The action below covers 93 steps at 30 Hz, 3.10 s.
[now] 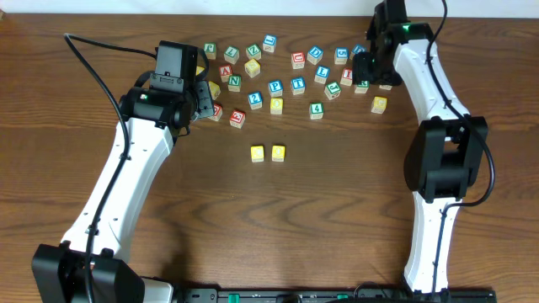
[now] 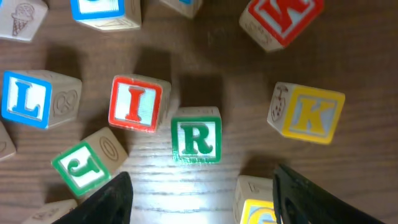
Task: Spell out CORL
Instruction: 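Lower the right gripper and grasp the green R block, then carry the R block forward and set it right of the O block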
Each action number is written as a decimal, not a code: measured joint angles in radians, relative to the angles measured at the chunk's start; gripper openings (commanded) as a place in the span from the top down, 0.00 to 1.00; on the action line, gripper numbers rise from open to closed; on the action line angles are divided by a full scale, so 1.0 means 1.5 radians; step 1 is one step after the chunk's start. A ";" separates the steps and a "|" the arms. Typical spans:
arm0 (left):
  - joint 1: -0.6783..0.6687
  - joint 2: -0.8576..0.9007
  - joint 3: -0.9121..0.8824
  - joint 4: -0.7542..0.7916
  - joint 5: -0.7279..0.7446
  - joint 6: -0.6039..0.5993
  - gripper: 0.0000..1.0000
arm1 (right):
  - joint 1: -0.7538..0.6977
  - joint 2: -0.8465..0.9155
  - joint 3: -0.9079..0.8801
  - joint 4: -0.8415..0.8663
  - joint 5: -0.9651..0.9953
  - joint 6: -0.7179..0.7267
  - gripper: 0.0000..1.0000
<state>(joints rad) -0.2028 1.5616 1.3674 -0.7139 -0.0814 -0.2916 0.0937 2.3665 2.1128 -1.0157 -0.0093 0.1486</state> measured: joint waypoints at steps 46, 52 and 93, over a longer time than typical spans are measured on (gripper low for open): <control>0.000 0.000 0.000 0.000 0.000 0.000 0.44 | 0.001 -0.056 -0.117 0.076 0.001 0.036 0.86; 0.000 0.000 0.000 0.000 0.000 0.000 0.44 | 0.026 -0.185 -0.104 -0.068 -0.034 0.036 0.86; 0.000 0.000 0.000 0.000 0.000 0.000 0.44 | 0.318 -0.197 -0.407 0.101 -0.013 0.303 0.63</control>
<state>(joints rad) -0.2028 1.5616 1.3674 -0.7139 -0.0814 -0.2916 0.5709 2.0712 1.5021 -0.8639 -0.0292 0.6025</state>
